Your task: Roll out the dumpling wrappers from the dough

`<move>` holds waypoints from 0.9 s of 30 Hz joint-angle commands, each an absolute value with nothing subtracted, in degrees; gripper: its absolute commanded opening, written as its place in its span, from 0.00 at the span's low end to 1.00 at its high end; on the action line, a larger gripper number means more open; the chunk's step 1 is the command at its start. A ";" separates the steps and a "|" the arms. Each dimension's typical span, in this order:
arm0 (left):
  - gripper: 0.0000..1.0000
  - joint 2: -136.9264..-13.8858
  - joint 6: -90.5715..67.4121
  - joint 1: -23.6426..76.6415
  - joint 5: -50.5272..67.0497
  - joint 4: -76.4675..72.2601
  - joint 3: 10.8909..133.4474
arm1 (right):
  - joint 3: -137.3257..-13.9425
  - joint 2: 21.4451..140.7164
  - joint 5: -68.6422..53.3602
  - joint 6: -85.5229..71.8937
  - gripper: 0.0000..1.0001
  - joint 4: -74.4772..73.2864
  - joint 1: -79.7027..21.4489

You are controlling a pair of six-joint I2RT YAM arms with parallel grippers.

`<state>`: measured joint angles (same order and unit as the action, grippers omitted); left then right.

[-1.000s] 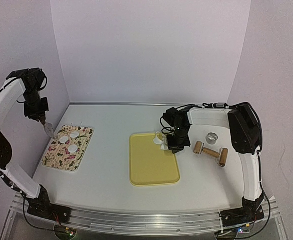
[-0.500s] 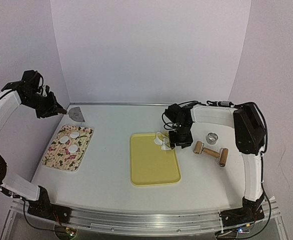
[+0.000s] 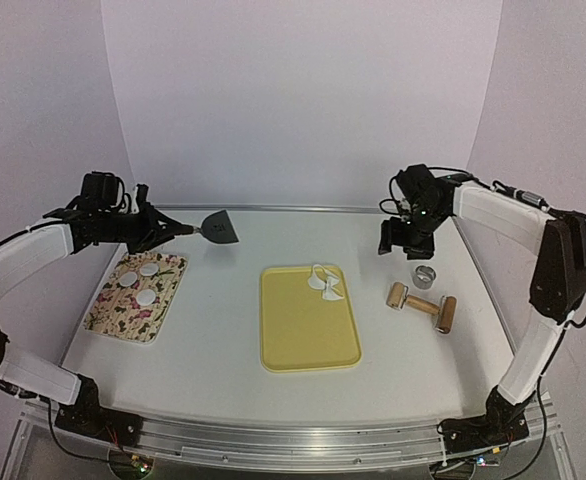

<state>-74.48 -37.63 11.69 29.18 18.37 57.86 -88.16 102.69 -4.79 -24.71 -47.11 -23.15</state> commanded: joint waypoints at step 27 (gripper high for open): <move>0.15 -97.00 -52.75 16.26 27.58 -23.87 37.08 | -67.69 76.29 -6.81 -25.36 0.89 -33.19 -11.78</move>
<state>-94.36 -50.18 16.08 27.44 -20.14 38.84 -68.21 79.29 -8.43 -24.88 -34.72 -11.90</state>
